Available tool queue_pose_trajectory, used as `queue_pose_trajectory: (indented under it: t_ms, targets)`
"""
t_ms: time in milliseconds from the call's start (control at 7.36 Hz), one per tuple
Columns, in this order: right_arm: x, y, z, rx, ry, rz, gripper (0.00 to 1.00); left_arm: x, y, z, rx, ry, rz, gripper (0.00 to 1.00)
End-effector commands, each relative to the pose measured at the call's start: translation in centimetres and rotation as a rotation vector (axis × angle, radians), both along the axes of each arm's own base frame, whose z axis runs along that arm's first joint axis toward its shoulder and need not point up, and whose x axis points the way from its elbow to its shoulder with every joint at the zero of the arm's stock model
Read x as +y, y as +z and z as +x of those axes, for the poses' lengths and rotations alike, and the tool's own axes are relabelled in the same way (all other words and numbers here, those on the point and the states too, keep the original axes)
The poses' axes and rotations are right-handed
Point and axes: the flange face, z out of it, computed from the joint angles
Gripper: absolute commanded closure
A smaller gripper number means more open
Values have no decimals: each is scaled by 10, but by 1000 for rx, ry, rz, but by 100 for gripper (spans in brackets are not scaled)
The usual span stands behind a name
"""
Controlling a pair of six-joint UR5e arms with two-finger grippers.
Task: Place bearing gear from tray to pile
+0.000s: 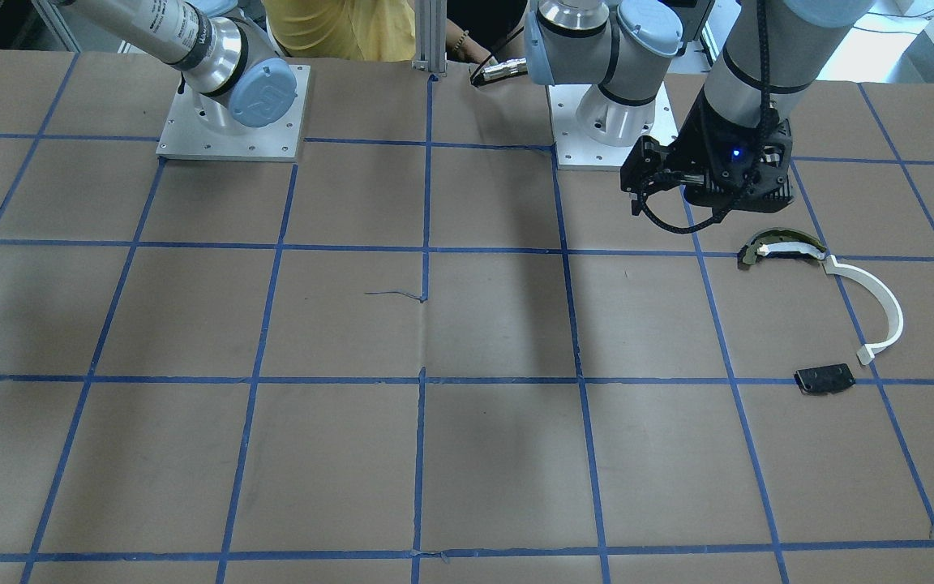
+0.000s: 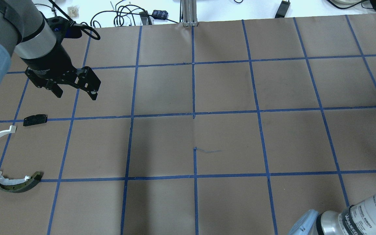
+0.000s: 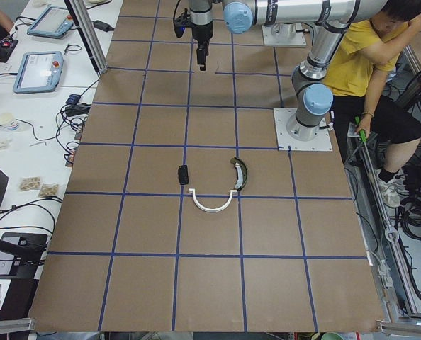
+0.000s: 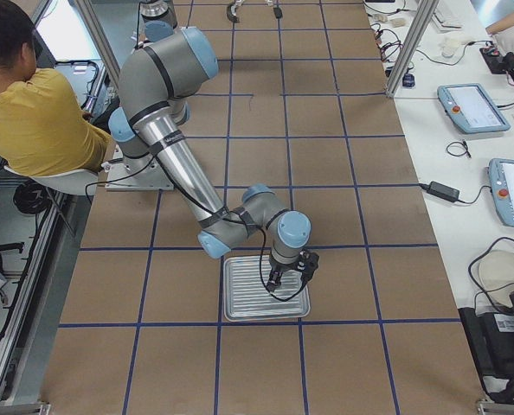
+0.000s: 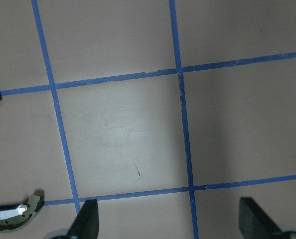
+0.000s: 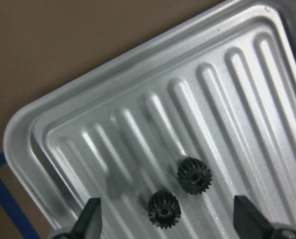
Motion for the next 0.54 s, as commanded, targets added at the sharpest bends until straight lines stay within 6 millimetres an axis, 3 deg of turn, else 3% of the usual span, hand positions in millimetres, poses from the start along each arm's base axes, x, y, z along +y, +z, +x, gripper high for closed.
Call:
queue_pose_trajectory:
  t_ms: [0, 407]
  targets:
    - [1, -2, 1, -5, -1, 5, 17, 0, 1, 1, -1, 1, -2, 0]
    - [2, -5, 2, -14, -1, 13, 40, 0, 0, 0, 2, 0, 0, 0]
